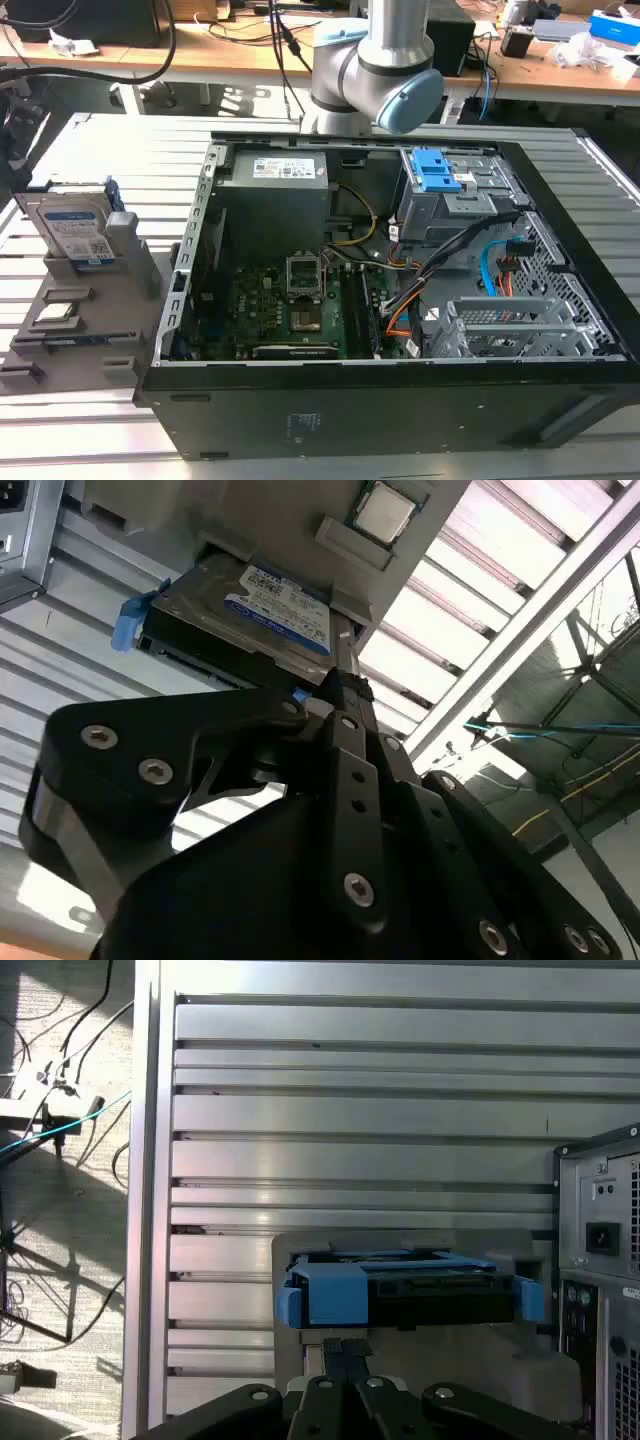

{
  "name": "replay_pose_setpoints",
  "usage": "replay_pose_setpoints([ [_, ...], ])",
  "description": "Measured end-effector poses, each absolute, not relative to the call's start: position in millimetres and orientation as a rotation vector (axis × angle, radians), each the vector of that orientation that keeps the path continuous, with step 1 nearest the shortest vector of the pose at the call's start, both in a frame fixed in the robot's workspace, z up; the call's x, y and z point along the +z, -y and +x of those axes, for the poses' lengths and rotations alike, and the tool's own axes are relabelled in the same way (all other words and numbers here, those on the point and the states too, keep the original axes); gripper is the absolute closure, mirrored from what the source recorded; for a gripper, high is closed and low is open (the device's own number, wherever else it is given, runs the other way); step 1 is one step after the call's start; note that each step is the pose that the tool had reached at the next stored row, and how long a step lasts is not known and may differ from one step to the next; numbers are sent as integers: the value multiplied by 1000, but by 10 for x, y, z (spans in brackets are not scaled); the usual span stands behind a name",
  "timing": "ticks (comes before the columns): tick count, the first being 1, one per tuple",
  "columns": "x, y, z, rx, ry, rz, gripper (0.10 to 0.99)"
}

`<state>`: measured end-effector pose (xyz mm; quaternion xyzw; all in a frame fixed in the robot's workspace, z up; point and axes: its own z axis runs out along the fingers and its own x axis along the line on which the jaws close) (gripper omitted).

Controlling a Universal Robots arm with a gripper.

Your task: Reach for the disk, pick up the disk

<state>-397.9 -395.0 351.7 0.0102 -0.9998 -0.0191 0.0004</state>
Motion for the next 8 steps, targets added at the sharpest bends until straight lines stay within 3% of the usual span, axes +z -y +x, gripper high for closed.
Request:
replay_pose_setpoints([
  [8,3517,3950,-3979,-59,3104,442,980],
])
